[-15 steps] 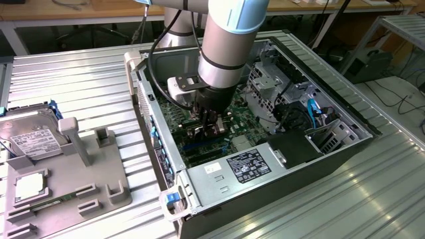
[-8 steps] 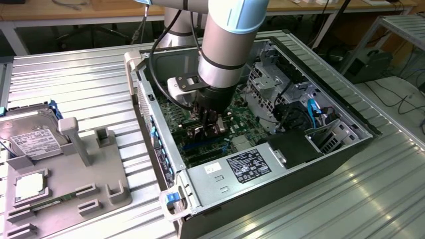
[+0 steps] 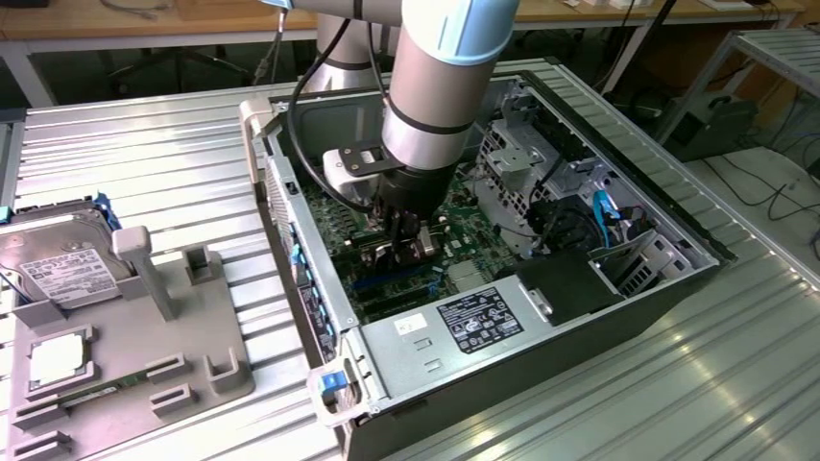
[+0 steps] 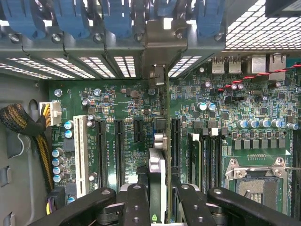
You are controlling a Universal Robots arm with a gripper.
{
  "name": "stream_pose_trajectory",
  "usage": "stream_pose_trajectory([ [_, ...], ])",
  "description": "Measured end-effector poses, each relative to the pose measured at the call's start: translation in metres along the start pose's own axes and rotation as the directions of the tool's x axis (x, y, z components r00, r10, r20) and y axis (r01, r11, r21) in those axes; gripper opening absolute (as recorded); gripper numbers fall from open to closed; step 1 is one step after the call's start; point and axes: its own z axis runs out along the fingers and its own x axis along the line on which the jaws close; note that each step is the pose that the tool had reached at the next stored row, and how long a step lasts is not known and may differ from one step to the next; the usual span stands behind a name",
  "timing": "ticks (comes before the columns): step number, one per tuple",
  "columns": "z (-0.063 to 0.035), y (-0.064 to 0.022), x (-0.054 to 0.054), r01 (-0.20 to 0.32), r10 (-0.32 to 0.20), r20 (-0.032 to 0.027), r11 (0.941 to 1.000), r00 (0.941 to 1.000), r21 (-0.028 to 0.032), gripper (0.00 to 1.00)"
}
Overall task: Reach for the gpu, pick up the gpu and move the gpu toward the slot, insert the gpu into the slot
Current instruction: 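Insert the gpu into the slot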
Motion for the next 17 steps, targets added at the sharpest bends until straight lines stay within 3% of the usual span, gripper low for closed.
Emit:
stream_pose_trajectory([
  [3,-0.0012,0.0,-0.0002,0.0,0.0,-0.0002,1.0,1.0,0.0001,0.27],
  [7,-0.002,0.0001,-0.0002,0.0,0.0,-0.0048,1.0,1.0,-0.0001,0.27],
  [17,-0.0022,0.0001,-0.0002,0.016,-0.016,-0.0057,0.9999,0.9999,-0.001,0.27],
])
